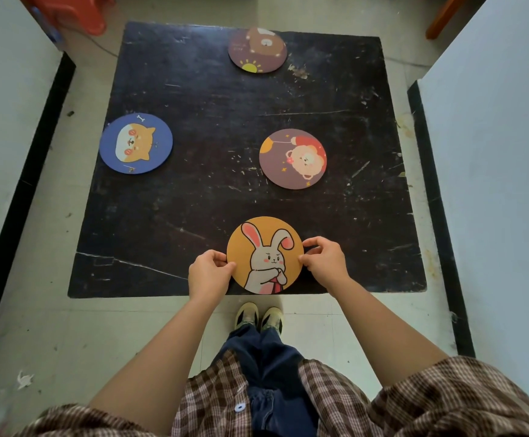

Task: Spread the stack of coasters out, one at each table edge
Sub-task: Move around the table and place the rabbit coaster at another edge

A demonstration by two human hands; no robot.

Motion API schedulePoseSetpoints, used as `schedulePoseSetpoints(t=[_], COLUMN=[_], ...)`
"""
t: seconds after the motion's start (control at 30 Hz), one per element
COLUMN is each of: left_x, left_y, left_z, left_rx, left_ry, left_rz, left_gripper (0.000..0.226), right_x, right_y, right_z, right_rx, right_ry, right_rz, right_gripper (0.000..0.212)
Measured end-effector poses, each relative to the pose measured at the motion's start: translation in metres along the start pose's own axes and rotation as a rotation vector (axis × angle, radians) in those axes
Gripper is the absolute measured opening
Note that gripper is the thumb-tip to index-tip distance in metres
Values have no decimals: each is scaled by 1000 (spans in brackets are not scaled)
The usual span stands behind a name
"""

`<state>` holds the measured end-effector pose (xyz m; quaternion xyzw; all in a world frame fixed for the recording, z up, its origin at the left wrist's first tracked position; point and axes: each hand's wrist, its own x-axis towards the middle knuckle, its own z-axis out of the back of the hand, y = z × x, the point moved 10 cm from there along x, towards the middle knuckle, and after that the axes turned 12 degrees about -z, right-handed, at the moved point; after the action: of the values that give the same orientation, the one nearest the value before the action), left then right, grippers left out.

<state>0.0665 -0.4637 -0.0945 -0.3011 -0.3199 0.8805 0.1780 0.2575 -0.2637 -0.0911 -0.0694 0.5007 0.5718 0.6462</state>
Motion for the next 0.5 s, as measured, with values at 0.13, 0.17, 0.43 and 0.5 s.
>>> schedulePoseSetpoints(t=[0.13, 0.17, 0.43, 0.5], left_x=[0, 0, 1, 1], left_y=[-3, -4, -7, -6], left_z=[0, 0, 2, 1], left_rx=[44, 60, 133, 138], left_ry=[1, 2, 2, 4], left_rz=[-7, -7, -4, -6], left_gripper=[22, 23, 29, 28], right_x=[-1, -2, -5, -5], right_y=[-1, -1, -2, -2], right_z=[-1, -1, -1, 0], right_rx=[-4, -3, 8, 15], right_ry=[-18, -21, -35, -35], right_rz=[6, 7, 11, 10], right_gripper=[24, 25, 26, 25])
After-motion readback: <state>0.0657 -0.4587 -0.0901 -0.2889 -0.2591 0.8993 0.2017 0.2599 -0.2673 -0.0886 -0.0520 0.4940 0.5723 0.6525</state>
